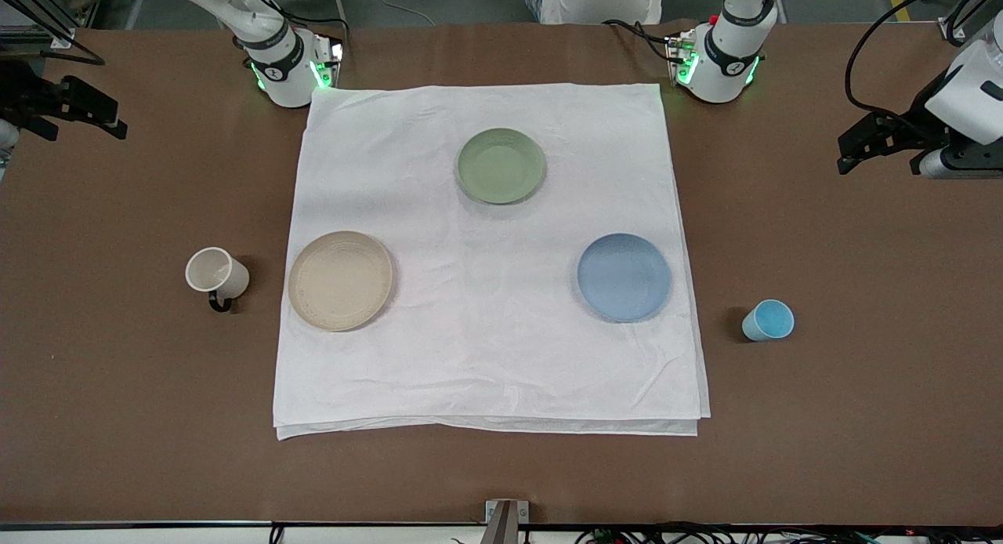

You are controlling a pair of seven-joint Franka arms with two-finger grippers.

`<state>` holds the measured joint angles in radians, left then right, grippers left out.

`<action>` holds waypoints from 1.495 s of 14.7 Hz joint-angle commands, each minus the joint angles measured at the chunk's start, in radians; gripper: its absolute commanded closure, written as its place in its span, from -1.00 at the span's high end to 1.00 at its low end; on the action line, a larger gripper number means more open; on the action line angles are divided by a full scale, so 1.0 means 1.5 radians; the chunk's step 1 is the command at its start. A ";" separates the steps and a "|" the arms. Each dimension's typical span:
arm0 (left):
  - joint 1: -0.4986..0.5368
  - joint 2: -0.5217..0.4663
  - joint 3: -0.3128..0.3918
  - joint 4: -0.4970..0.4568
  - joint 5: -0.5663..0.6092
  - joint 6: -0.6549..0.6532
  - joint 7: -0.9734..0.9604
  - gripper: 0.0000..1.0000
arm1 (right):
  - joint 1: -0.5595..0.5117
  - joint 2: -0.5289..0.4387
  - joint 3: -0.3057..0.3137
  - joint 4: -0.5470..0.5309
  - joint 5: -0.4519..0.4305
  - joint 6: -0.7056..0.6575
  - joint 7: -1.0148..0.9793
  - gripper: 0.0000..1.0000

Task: Place blue cup in blue plate and white mug in gray plate
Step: 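Grasp the white mug with the right gripper while the left gripper grasps the blue cup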

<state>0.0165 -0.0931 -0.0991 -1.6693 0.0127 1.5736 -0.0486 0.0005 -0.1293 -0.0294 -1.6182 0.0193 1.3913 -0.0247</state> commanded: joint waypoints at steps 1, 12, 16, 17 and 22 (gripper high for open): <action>0.002 0.010 0.000 0.017 -0.001 -0.009 0.012 1.00 | 0.003 -0.017 -0.003 -0.017 -0.005 0.015 0.010 1.00; 0.038 0.210 0.011 0.052 0.002 0.107 0.018 1.00 | -0.018 0.175 -0.008 0.050 -0.002 0.130 0.003 1.00; 0.050 0.292 0.013 0.035 0.003 0.192 0.018 1.00 | -0.032 0.303 -0.008 0.039 -0.004 0.252 -0.007 1.00; 0.050 0.309 0.013 0.027 0.003 0.215 0.018 1.00 | -0.032 0.319 -0.008 0.015 -0.004 0.293 -0.007 1.00; 0.059 0.400 0.012 -0.001 0.015 0.333 0.018 0.99 | -0.035 0.337 -0.007 -0.133 -0.002 0.495 -0.009 1.00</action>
<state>0.1034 0.4706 -0.0806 -1.6608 0.0163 2.0239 -0.0207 -0.0414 0.4052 -0.0492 -1.7260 0.0190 2.0675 -0.0289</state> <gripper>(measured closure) 0.000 0.000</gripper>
